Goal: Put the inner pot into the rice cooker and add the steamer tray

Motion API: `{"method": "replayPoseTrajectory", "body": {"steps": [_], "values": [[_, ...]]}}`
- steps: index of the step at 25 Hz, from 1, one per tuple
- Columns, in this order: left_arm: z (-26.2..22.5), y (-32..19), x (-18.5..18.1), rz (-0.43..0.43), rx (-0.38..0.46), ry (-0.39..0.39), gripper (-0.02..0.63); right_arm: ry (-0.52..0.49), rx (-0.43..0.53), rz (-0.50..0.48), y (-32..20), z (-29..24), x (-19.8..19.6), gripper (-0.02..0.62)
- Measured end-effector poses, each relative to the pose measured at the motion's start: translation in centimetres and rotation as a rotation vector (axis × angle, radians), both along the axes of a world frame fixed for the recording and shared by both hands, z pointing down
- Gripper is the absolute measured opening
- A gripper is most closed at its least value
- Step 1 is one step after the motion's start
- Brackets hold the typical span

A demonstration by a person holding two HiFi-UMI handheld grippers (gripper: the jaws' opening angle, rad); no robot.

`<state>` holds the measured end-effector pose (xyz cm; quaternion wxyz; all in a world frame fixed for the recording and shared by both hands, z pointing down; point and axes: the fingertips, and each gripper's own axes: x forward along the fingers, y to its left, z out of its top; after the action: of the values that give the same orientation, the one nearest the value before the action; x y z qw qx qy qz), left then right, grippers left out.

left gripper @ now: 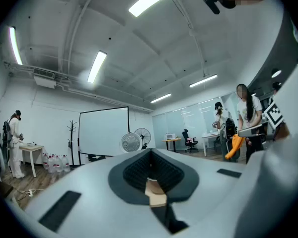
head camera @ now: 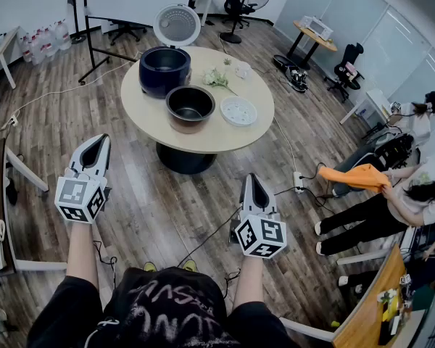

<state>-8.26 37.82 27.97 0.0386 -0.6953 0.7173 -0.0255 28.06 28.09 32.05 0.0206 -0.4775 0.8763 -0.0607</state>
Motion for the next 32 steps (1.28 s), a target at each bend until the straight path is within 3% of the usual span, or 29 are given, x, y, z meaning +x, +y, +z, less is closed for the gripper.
{"method": "replayPoseTrajectory", "body": {"steps": [28,32], "values": [[0.9,-0.5,1.2,-0.007,-0.016,-0.004,0.012,-0.032,-0.014,-0.006,-0.2,0.6,-0.1,0.009],[1.1,-0.8,2.0,0.014,-0.025,0.003,0.086,-0.037,-0.017,-0.025,-0.1,0.5,0.1,0.067]]}}
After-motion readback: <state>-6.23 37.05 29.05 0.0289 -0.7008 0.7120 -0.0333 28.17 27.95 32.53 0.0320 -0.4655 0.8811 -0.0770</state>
